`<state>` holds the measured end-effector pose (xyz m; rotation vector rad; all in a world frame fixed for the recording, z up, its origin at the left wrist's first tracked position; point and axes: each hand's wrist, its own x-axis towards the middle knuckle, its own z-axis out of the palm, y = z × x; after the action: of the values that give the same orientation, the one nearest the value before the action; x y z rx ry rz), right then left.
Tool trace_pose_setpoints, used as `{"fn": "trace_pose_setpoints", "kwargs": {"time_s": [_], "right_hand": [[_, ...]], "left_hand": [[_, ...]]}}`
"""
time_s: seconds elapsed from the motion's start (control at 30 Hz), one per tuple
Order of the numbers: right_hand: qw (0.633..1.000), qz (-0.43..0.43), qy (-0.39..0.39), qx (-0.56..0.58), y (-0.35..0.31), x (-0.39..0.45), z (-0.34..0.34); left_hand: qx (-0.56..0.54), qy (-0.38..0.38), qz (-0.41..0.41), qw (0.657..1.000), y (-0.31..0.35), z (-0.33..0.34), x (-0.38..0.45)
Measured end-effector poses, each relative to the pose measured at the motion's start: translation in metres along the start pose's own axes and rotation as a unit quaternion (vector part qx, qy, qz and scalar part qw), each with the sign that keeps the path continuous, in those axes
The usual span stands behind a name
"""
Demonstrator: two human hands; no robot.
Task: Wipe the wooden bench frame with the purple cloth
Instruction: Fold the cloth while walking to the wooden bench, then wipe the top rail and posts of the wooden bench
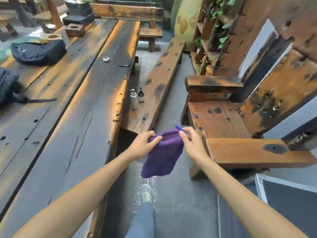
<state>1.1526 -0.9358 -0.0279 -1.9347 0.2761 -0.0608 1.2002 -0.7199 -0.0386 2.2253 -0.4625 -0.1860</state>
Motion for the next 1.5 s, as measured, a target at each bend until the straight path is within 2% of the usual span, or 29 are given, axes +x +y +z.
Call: {"fn": "trace_pose_setpoints", "kwargs": {"time_s": [0.13,0.23,0.33,0.47,0.57,0.7,0.87,1.0,1.07,1.13,1.27,1.33,1.4,1.5], "right_hand": [[1.000,0.008,0.015,0.025,0.000,0.086,-0.019],[0.997,0.031,0.055,0.035,-0.006,0.142,-0.031],[0.996,0.011,0.084,0.020,-0.021,0.198,-0.048],[0.993,-0.019,0.111,0.037,-0.047,0.259,-0.071],[0.981,-0.036,0.175,0.072,-0.061,0.307,-0.094],[0.969,-0.027,0.234,0.076,-0.066,0.364,-0.131],[0.919,0.036,0.369,0.132,-0.046,0.443,-0.190],[0.832,0.130,0.475,0.257,-0.025,0.519,-0.249],[0.795,0.163,0.500,0.303,-0.014,0.556,-0.283],[0.782,0.194,0.506,0.307,-0.004,0.585,-0.303],[0.794,0.246,0.480,0.282,0.016,0.642,-0.326],[0.797,0.300,0.428,0.302,0.024,0.671,-0.332],[0.795,0.334,0.354,0.363,0.033,0.695,-0.333],[0.785,0.354,0.317,0.397,0.038,0.721,-0.343]], "left_hand": [[-0.007,-0.046,0.044,0.998,-0.008,-0.004,0.099],[0.000,-0.086,0.075,0.993,-0.007,-0.007,0.166],[-0.015,-0.131,0.102,0.986,-0.005,-0.015,0.230],[-0.022,-0.201,0.097,0.975,-0.006,-0.021,0.302],[0.031,-0.278,0.098,0.955,-0.019,-0.017,0.358],[-0.022,-0.252,0.062,0.965,-0.033,-0.007,0.424],[-0.032,-0.225,0.075,0.971,-0.018,0.016,0.527],[-0.051,-0.222,0.046,0.973,0.002,0.035,0.623],[-0.073,-0.228,0.020,0.971,0.017,0.040,0.676],[-0.103,-0.251,-0.004,0.962,0.039,0.044,0.724],[-0.150,-0.308,-0.091,0.935,0.085,0.068,0.805],[-0.202,-0.285,-0.150,0.925,0.104,0.087,0.837],[-0.264,-0.270,-0.224,0.898,0.117,0.100,0.864],[-0.325,-0.288,-0.275,0.858,0.121,0.108,0.909]]}}
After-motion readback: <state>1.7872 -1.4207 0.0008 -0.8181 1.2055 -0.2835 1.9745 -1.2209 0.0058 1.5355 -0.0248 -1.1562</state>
